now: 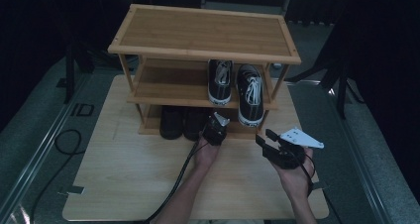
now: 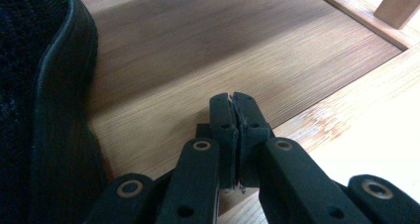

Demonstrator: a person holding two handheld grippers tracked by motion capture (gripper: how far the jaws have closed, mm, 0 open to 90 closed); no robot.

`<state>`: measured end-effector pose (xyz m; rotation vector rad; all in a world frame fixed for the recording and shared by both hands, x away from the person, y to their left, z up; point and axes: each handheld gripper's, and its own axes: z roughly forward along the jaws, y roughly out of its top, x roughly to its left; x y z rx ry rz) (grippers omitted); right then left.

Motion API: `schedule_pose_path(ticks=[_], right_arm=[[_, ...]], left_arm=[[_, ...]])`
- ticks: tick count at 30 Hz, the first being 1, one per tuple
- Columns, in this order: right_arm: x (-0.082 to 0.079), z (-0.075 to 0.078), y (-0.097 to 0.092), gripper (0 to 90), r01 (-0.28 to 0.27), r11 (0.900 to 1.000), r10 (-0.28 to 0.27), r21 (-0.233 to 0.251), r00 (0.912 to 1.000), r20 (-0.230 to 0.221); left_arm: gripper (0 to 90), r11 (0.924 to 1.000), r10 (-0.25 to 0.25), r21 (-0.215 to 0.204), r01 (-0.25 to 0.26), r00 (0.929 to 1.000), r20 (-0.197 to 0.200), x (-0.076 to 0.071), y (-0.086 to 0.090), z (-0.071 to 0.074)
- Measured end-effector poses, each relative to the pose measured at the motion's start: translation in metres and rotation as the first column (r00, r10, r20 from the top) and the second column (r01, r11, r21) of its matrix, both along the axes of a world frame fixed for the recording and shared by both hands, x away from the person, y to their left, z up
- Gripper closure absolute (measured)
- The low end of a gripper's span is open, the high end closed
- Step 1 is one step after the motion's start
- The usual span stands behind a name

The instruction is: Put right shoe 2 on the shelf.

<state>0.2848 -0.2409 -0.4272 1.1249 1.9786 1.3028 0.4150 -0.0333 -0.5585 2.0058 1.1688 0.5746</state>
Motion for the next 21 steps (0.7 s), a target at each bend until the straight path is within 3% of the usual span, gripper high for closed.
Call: schedule_pose_path(ticks=[4, 11, 12, 13, 15, 16, 21], right_arm=[[-0.011, 0.020, 0.006, 49.7, -0.024, 0.9997, 0.024, 0.002, 0.9984, 0.050], [-0.011, 0.028, 0.012, 50.3, -0.010, 0.9999, 0.010, 0.009, 0.9979, 0.064], [-0.010, 0.029, 0.014, 52.2, -0.002, 1.0000, 0.002, -0.001, 0.9974, 0.072], [-0.010, 0.031, 0.016, 72.3, 0.004, 0.9998, -0.003, -0.017, 0.9974, 0.073], [-0.011, 0.031, 0.017, 74.5, -0.006, 0.9999, 0.007, -0.010, 0.9969, 0.079], [-0.012, 0.032, 0.020, 85.6, -0.010, 0.9996, 0.012, -0.026, 0.9969, 0.078], [-0.009, 0.031, 0.023, 90.0, 0.013, 0.9984, -0.010, -0.054, 0.9978, 0.066]], left_arm=[[90.0, 1.0000, -0.002, 0.004, 0.002, 1.0000, 0.001, 0.000, 0.000, 0.000], [90.0, 1.0000, -0.001, 0.006, 0.001, 1.0000, 0.003, 0.000, 0.000, 0.000], [90.0, 1.0000, -0.001, 0.007, 0.001, 1.0000, 0.003, 0.000, 0.000, 0.000], [90.0, 1.0000, -0.001, 0.007, 0.001, 1.0000, 0.003, 0.000, 0.000, 0.000], [90.0, 1.0000, -0.002, 0.004, 0.002, 1.0000, 0.000, 0.000, 0.000, 0.000], [90.0, 1.0000, -0.001, 0.003, 0.001, 1.0000, 0.000, 0.000, 0.000, 0.000], [90.0, 1.0000, -0.001, 0.004, 0.001, 1.0000, 0.000, 0.000, 0.000, 0.000]])
